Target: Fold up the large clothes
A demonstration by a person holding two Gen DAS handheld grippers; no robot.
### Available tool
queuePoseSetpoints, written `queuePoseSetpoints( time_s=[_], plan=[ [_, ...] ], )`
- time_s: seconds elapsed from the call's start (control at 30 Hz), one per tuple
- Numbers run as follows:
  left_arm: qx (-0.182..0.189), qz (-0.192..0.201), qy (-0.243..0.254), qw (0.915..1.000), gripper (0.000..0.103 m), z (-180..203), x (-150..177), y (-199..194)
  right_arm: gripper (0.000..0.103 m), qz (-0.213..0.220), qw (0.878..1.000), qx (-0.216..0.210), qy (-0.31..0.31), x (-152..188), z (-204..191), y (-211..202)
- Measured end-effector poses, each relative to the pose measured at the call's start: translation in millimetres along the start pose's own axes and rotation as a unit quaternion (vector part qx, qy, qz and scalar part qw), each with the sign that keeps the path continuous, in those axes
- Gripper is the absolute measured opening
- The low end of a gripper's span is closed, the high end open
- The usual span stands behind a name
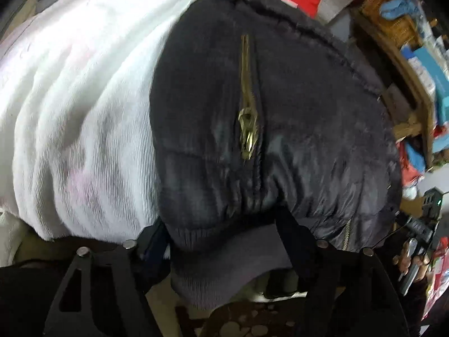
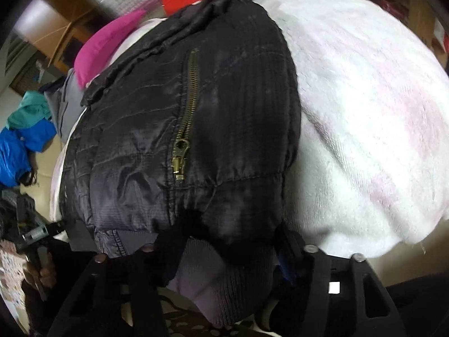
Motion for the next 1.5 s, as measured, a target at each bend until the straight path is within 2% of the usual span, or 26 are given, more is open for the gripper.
queuePoseSetpoints(
  time_s=[0.07,0.1,0.17,0.2,0.23,0.3,0.37,0.4,0.47,0.5,0.53,0.6,0.7,0.77,0.9,1.1,1.27,1.5],
  plan=[
    [0.014,0.01,-0.017,0.9997,0.052,-2,-3,-5,0.027,0.006,1.0,-0.013,-0.02,3,-11,-7],
    [0.02,0.012,-0.019,0.9995,0.046,-1,-4,-6,0.027,0.014,0.999,-0.024,-0.026,4,-17,-12],
    [0.025,0.023,-0.01,0.9994,0.043,4,-4,-10,0.027,0.033,0.998,-0.053,-0.026,1,-23,-20],
    [0.019,0.026,-0.002,0.9995,0.043,7,-4,-10,0.027,0.033,0.998,-0.053,-0.023,1,-23,-19],
    [0.015,0.024,0.0,0.9996,0.044,7,-3,-8,0.03,0.021,0.999,-0.038,-0.019,2,-19,-12],
    [0.015,0.015,-0.003,0.9998,0.051,9,-3,-2,0.04,-0.001,1.0,-0.02,0.006,9,-3,0],
    [0.02,0.008,-0.005,0.9998,0.052,12,-3,3,0.048,-0.002,0.999,-0.034,0.023,8,-2,2],
    [0.021,0.009,-0.005,0.9997,0.052,13,-7,3,0.047,-0.006,0.999,-0.038,0.019,7,-4,2],
    [0.026,0.014,-0.007,0.9995,0.042,13,-8,2,0.026,-0.004,0.999,-0.032,-0.011,5,-8,-2],
    [0.032,0.015,-0.007,0.9994,0.034,10,-8,2,0.023,-0.003,0.999,-0.034,-0.017,8,-15,-2],
    [0.038,0.018,-0.004,0.9991,0.031,10,-7,-2,0.019,0.005,0.999,-0.037,-0.023,6,-20,-7],
    [0.046,0.028,0.002,0.9986,0.023,16,-11,-10,0.017,0.023,0.998,-0.047,-0.029,3,-27,-19],
    [0.075,0.047,0.006,0.996,0.019,23,-26,-32,0.016,0.064,0.994,-0.085,-0.039,-15,-45,-44],
    [0.094,0.076,0.009,0.9926,0.018,29,-43,-55,0.016,0.096,0.987,-0.117,-0.047,-31,-62,-64],
    [0.123,0.137,0.014,0.9828,0.018,41,-86,-104,0.016,0.16,0.974,-0.147,-0.065,-60,-84,-95],
    [0.125,0.194,0.017,0.9729,0.018,63,-156,-136,0.016,0.244,0.953,-0.175,-0.047,-123,-89,-114],
    [0.126,0.213,0.0,0.9688,0.018,75,-219,-126,0.015,0.273,0.946,-0.175,-0.02,-184,-85,-104],
    [0.099,0.216,-0.012,0.9713,0.018,83,-313,-94,0.015,0.292,0.945,-0.147,0.008,-296,-68,-69]
  ],
)
Point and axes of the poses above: each gripper's, at about its wrist camera, not at the fingertips, and y roughly the way its jaws point, z to its right, x to its underside, the point moved 8 cm from there along y, roughly the way its jaws point, and after that the axes turned 7 degrees about -x, right-handed, at the moved point
